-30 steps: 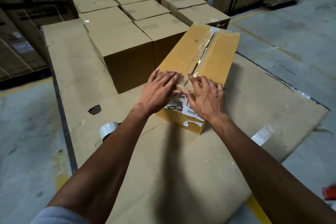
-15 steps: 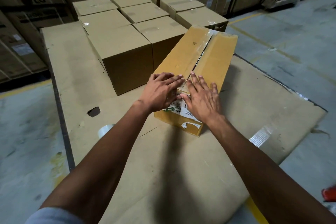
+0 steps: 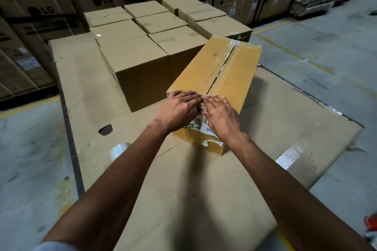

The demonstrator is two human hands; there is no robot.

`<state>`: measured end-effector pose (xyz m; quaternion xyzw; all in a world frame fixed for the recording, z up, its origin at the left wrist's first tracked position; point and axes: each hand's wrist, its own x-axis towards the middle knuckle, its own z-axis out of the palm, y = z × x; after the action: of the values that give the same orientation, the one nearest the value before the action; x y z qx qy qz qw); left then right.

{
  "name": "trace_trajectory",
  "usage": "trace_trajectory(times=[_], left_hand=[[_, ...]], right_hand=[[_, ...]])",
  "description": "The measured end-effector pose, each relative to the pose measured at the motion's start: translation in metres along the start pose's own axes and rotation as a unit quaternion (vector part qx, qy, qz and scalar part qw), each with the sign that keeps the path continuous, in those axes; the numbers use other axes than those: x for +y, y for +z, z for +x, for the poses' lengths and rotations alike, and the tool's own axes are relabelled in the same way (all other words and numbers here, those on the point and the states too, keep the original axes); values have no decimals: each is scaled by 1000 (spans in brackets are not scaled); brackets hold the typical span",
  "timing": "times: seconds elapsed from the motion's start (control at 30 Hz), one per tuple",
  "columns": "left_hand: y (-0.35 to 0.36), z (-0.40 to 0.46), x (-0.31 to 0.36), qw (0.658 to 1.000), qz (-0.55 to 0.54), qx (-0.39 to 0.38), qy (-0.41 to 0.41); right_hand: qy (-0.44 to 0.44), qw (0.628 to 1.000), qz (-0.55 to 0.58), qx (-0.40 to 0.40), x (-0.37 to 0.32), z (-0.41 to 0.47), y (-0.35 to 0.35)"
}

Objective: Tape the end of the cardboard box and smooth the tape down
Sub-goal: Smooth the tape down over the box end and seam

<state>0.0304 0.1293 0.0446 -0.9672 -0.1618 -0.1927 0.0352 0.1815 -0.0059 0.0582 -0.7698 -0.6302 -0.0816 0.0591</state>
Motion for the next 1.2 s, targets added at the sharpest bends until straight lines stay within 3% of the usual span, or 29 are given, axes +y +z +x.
trace_trajectory(times=[0.2,0.5,0.7,1.0,1.2], left_hand=[[-10,17,4,997,39,-62,-27],[2,0,4,999,-12,36,-5],[1,2,2,998,-32,55,-5],[-11,17,11,998,15,-44,-47],[-16,8,11,999,-27,0,-29]], right_hand=[[41,998,18,-42,-2,14,-4],[24,997,64,46,0,0,0],[14,997,64,46,4,2,3],[59,997,4,-58,-7,21,-3],[38,998,49,2,-4,12,-4]])
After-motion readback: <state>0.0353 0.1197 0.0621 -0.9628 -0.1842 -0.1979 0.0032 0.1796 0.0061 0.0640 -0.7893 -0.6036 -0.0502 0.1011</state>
